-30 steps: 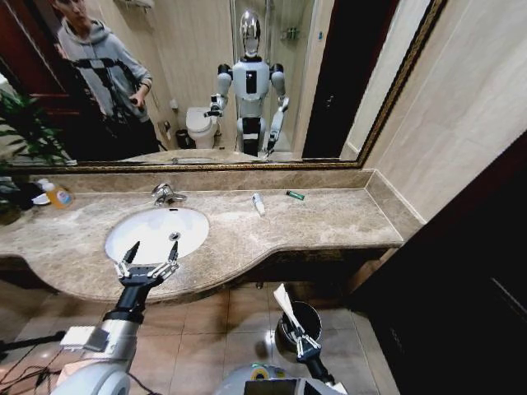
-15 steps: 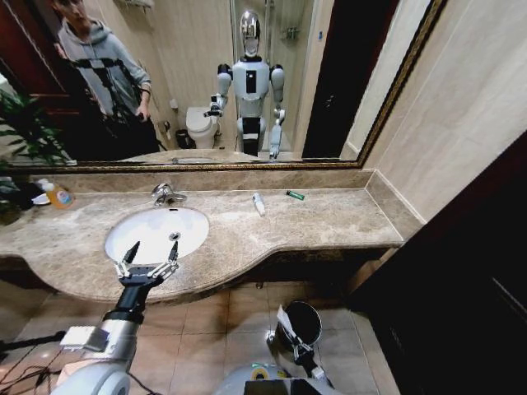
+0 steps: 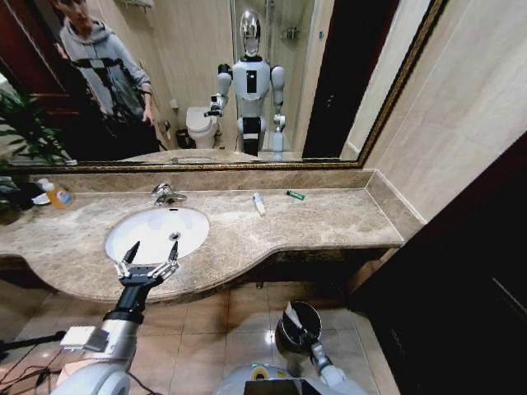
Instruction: Pick up the trash from the sink and place it in the trash bin.
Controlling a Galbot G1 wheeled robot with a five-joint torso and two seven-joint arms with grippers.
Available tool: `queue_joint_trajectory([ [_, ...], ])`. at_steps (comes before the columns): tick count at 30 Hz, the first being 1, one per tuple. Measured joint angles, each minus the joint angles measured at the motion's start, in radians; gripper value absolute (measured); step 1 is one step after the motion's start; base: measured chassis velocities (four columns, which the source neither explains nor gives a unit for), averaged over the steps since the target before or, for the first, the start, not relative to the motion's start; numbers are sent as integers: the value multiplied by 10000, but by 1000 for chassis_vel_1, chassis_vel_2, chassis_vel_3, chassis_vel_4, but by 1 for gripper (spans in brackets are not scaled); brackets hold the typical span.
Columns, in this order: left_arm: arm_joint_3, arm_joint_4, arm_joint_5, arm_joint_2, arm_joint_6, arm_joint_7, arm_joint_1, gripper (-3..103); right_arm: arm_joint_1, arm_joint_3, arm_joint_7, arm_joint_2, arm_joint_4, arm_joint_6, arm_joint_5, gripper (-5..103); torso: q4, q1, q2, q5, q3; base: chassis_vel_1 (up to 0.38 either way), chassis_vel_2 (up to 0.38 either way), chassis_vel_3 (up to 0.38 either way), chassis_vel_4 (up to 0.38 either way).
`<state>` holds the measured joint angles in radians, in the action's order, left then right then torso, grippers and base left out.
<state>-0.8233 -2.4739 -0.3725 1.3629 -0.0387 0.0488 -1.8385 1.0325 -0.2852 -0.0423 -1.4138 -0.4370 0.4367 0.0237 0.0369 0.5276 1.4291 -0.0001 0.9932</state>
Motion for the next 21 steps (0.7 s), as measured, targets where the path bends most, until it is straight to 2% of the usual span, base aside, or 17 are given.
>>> queue_joint_trajectory([
  [5, 0, 0, 0, 0, 0, 0, 0, 100, 59, -10, 9, 146, -172, -369, -9, -1, -2, 0, 0, 0, 0, 0, 0, 0, 0],
  [6, 0, 0, 0, 0, 0, 0, 0, 100, 69, -13, 12, 146, -183, -370, -14, 9, -2, 0, 0, -1, 0, 0, 0, 0, 0],
  [8, 0, 0, 0, 0, 0, 0, 0, 100, 126, -19, 20, 138, -247, -380, -47, 9, -1, -1, 0, 2, 0, 0, 0, 0, 0],
  [9, 0, 0, 0, 0, 0, 0, 0, 100, 163, -19, 23, 129, -290, -388, -55, 20, -2, -1, 0, 2, 0, 0, 0, 0, 0],
  [10, 0, 0, 0, 0, 0, 0, 0, 100, 215, -10, 32, 106, -342, -389, -57, 20, -1, -1, 0, 1, 0, 0, 0, 0, 0],
  [11, 0, 0, 0, 0, 0, 0, 0, 100, 239, -5, 46, 89, -371, -389, -59, 31, -2, -1, 0, 2, 0, 0, 0, 0, 0],
  [12, 0, 0, 0, 0, 0, 0, 0, 100, 239, -5, 46, 89, -371, -389, -59, 31, -2, -1, 0, 2, 0, 0, 0, 0, 0],
  [14, 0, 0, 0, 0, 0, 0, 0, 100, 280, -1, 86, 63, -430, -389, -142, 42, -1, -1, 0, 2, -1, 0, 0, 0, 0],
  [15, 0, 0, 0, 0, 0, 0, 0, 100, 280, -1, 86, 63, -430, -389, -142, 42, -1, -1, 0, 2, -1, 0, 0, 0, 0],
  [17, 0, 0, 0, 0, 0, 0, 0, 100, 301, 5, 90, 58, -426, -389, -173, 54, -2, -1, 0, 1, -1, 0, 0, 0, 0],
  [18, 0, 0, 0, 0, 0, 0, 0, 100, 301, 5, 90, 58, -426, -389, -173, 54, -2, -1, 0, 1, -1, 0, 0, 0, 0],
  [20, 0, 0, 0, 0, 0, 0, 0, 100, 327, -3, 100, 28, -433, -384, -180, 65, -1, -1, 0, 1, -1, 0, 0, 0, 0],
  [21, 0, 0, 0, 0, 0, 0, 0, 100, 327, -3, 100, 28, -433, -384, -180, 65, -1, -1, 0, 1, -1, 0, 0, 0, 0],
])
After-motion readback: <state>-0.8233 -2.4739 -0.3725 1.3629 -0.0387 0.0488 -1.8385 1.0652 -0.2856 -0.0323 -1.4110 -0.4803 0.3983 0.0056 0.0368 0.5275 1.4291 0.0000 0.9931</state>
